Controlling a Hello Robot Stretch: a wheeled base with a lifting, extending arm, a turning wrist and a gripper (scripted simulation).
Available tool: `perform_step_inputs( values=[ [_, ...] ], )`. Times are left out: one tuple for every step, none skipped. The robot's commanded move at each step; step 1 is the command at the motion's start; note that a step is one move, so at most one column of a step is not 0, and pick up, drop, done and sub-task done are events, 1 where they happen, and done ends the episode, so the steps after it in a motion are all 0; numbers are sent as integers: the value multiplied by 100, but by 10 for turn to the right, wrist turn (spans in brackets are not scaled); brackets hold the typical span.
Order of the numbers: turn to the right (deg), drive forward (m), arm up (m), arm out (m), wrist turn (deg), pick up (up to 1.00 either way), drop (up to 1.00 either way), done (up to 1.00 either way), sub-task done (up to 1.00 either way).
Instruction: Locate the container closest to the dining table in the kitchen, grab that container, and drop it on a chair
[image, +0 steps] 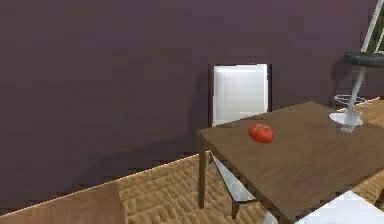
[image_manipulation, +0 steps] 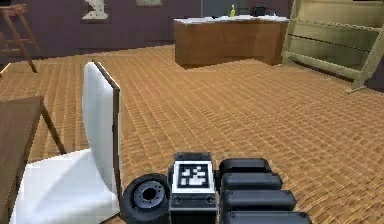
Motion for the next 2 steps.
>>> perform_step_inputs(
  values=[
    [0,5,0,0,0,0,0,0,0],
    [450,0,0,0,0,0,0,0,0]
  ],
)
